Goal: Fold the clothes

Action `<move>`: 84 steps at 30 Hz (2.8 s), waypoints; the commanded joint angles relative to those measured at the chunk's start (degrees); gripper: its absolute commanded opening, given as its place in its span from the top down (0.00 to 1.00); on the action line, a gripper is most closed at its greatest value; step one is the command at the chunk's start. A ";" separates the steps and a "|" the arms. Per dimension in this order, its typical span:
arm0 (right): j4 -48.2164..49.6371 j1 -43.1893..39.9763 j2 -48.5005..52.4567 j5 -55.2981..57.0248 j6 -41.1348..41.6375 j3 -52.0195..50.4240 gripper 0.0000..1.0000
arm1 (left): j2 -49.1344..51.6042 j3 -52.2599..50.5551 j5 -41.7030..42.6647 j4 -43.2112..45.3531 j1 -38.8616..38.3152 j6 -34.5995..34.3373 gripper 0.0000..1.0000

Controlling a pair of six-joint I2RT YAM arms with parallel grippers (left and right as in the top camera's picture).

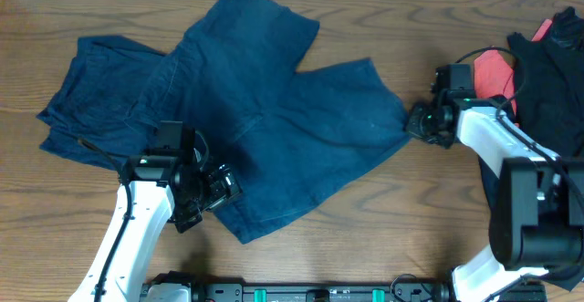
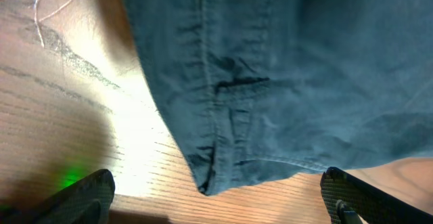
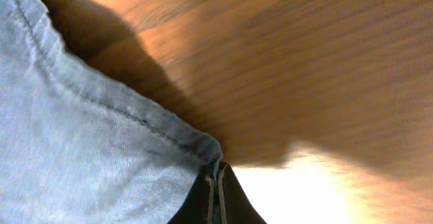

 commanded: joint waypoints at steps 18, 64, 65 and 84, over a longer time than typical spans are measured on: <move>-15.45 -9.81 -16.11 17.31 3.58 0.04 0.99 | -0.09 -0.24 7.39 3.30 -7.89 -2.03 0.01; -17.49 -9.42 -16.13 11.08 3.17 0.04 0.99 | 30.64 8.24 -5.84 47.93 -4.63 0.39 0.94; -17.46 -9.42 -16.13 11.10 3.17 0.04 0.99 | 30.36 9.38 -5.03 44.74 -4.22 1.25 0.94; -16.39 -9.42 -16.11 11.10 3.13 0.04 0.99 | 8.94 9.92 11.47 -1.75 -4.39 -4.61 0.27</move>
